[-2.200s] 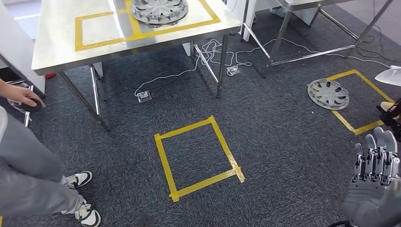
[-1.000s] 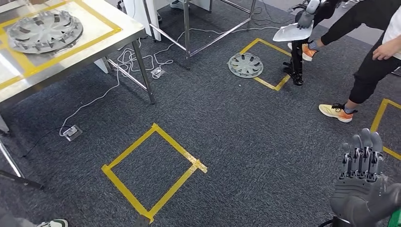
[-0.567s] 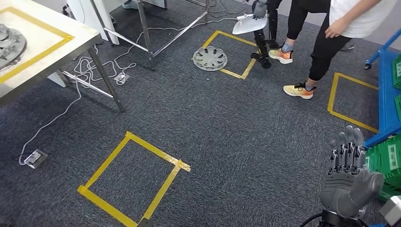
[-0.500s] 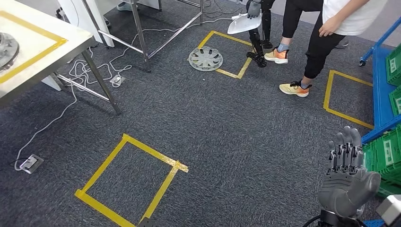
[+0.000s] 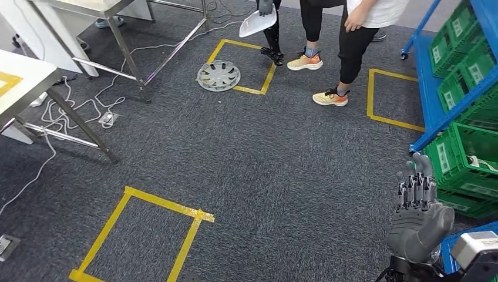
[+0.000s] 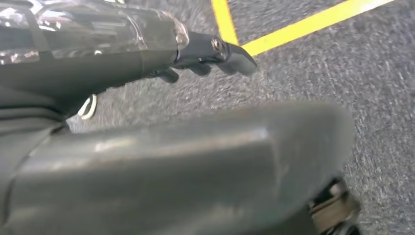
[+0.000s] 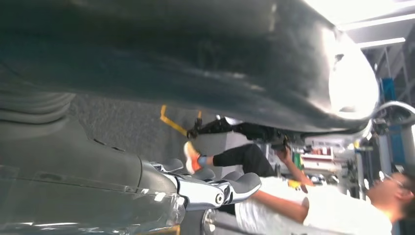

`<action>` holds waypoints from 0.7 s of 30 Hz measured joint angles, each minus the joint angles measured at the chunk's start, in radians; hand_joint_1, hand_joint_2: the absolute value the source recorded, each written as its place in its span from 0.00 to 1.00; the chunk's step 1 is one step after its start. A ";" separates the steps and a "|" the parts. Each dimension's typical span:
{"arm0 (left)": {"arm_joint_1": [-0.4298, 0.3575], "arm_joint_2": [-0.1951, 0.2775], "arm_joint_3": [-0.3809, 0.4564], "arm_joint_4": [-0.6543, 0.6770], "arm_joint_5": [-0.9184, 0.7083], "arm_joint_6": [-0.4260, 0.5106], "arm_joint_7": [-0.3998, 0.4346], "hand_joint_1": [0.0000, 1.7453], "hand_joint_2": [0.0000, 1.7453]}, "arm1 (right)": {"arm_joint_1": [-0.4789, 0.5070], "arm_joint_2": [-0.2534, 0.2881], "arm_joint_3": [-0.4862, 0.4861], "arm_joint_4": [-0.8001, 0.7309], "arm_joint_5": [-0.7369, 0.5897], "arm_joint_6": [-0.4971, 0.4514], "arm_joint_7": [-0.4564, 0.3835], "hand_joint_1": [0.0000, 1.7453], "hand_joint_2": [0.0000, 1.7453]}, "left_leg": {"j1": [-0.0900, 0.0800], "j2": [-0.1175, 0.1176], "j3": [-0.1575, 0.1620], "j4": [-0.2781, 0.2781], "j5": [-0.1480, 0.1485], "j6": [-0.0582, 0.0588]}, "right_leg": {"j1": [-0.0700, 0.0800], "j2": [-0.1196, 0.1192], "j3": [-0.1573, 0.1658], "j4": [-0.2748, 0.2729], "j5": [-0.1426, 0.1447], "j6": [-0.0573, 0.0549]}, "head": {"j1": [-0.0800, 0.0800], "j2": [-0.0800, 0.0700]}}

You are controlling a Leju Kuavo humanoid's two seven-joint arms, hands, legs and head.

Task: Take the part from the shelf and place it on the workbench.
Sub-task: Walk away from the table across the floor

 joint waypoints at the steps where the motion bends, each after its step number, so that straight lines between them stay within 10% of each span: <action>1: 0.000 0.002 -0.004 0.000 -0.005 -0.009 0.006 0.00 0.00 | -0.003 0.003 0.002 0.003 0.002 0.001 -0.006 0.00 0.00 | 0.003 -0.029 0.021 -0.046 0.017 0.001 | -0.003 0.013 -0.001 0.006 -0.006 0.006 | 0.000 0.000; 3: 0.000 0.006 -0.013 0.001 -0.018 -0.025 0.023 0.00 0.00 | -0.012 0.010 0.006 0.010 0.027 -0.006 -0.015 0.00 0.00 | 0.003 -0.056 0.041 -0.081 0.012 0.006 | -0.011 0.040 -0.007 0.010 -0.010 0.020 | -0.001 0.000; 5: 0.000 0.011 -0.022 0.001 -0.027 -0.032 0.040 0.00 0.00 | -0.019 0.019 0.011 0.015 0.072 -0.018 -0.016 0.00 0.00 | 0.000 -0.024 0.052 -0.093 0.008 0.014 | -0.017 0.054 -0.011 0.010 -0.010 0.031 | -0.003 0.000; 9: 0.000 0.021 -0.033 0.002 -0.027 -0.039 0.040 0.00 0.00 | -0.041 0.038 0.027 0.025 0.121 -0.025 -0.005 0.00 0.00 | -0.003 0.063 0.079 -0.107 -0.005 0.033 | -0.015 -0.055 -0.094 0.163 -0.082 0.050 | 0.007 0.000; 12: 0.000 0.026 -0.036 0.002 -0.025 -0.049 0.031 0.00 0.00 | -0.044 0.051 0.038 0.039 0.159 -0.025 0.010 0.00 0.00 | -0.006 0.125 0.092 -0.107 -0.021 0.031 | -0.021 -0.072 -0.168 0.279 -0.098 0.057 | 0.008 0.000; 16: -0.007 0.028 -0.043 0.001 -0.032 -0.075 0.037 0.00 0.00 | -0.044 0.064 0.052 0.053 0.190 -0.026 0.024 0.00 0.00 | -0.008 0.177 0.120 -0.109 -0.043 0.018 | -0.013 -0.117 -0.069 0.067 0.024 0.043 | 0.008 0.000; 19: -0.014 0.025 -0.059 0.001 -0.065 -0.097 0.050 0.00 0.00 | -0.036 0.075 0.057 0.062 0.202 -0.026 0.029 0.00 0.00 | -0.009 0.198 0.129 -0.114 -0.049 0.002 | 0.001 -0.131 -0.044 0.015 0.017 0.024 | 0.007 0.000; 21: -0.018 0.022 -0.072 -0.001 -0.078 -0.101 0.057 0.00 0.00 | -0.027 0.083 0.060 0.066 0.202 -0.027 0.026 0.00 0.00 | -0.004 0.158 0.134 -0.111 -0.060 -0.009 | -0.001 -0.117 -0.034 0.002 0.018 0.011 | 0.005 0.000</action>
